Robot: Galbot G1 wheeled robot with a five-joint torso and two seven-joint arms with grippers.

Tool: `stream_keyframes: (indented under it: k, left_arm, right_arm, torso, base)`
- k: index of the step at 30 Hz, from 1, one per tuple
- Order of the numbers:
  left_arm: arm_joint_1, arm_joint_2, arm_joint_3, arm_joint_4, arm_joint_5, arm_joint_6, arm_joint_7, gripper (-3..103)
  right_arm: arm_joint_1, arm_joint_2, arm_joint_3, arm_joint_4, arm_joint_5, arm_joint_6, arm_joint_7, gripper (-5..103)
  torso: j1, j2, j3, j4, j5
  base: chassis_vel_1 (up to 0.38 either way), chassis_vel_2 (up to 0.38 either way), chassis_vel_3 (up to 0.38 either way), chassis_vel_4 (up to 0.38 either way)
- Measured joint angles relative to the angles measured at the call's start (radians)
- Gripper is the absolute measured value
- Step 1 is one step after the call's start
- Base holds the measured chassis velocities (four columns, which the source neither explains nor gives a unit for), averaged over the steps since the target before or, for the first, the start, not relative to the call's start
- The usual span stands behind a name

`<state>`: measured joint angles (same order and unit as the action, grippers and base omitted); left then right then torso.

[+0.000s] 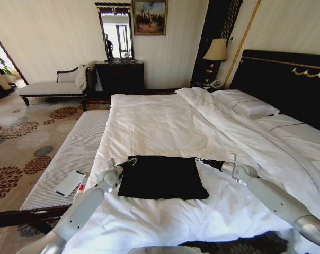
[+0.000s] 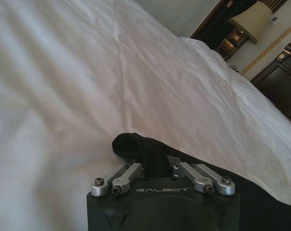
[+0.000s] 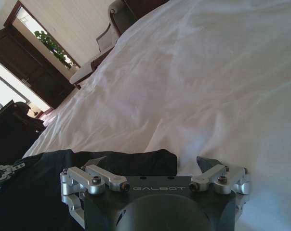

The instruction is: Fold the clothes on the bed.

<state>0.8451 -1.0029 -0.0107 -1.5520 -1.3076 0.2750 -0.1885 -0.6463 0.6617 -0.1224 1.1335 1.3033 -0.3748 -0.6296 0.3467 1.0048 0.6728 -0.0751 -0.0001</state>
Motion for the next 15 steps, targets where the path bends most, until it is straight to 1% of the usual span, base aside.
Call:
stream_keyframes:
  k: [1, 4, 5, 10, 11, 15]
  left_arm:
    - [0.0, 0.0, 0.0, 0.0, 0.0, 0.0, 0.0, 19]
    - [0.009, 0.012, -0.011, -0.011, -0.002, 0.0, 0.002, 4]
    - [0.013, 0.012, -0.016, -0.012, -0.002, 0.0, 0.003, 2]
    - [0.018, 0.01, -0.02, -0.013, 0.002, 0.0, 0.004, 2]
    - [0.023, 0.007, -0.021, -0.016, 0.005, 0.0, 0.004, 2]
    - [0.029, 0.01, -0.024, -0.023, 0.005, 0.0, 0.004, 2]
  right_arm:
    - [0.0, 0.0, 0.0, 0.0, 0.0, 0.0, 0.0, 100]
    - [0.01, -0.007, -0.037, -0.008, -0.028, -0.003, -0.014, 100]
    - [0.012, -0.006, -0.045, -0.009, -0.033, -0.003, -0.016, 100]
    - [0.03, 0.006, -0.071, -0.024, -0.043, -0.002, -0.017, 100]
    - [0.047, 0.021, -0.088, -0.036, -0.044, 0.0, -0.017, 100]
    - [0.067, 0.038, -0.109, -0.047, -0.048, 0.001, -0.017, 100]
  torso:
    - [0.0, 0.0, 0.0, 0.0, 0.0]
    - [0.0, 0.0, 0.0, -0.0006, 0.0]
    - [0.0, 0.0, 0.0, -0.0005, 0.0]
    - [0.0, 0.0, 0.0, -0.0004, 0.0]
    - [0.0, 0.0, 0.0, -0.0002, 0.0]
    - [0.0, 0.0, 0.0, -0.0001, 0.0]
  base:
    - [0.0, 0.0, 0.0, 0.0]
    - [0.0, 0.0, 0.0, 0.0]
    - [0.0, 0.0, 0.0, 0.0]
    - [0.0, 0.0, 0.0, 0.0]
    - [0.0, 0.0, 0.0, 0.0]
    - [0.0, 0.0, 0.0, 0.0]
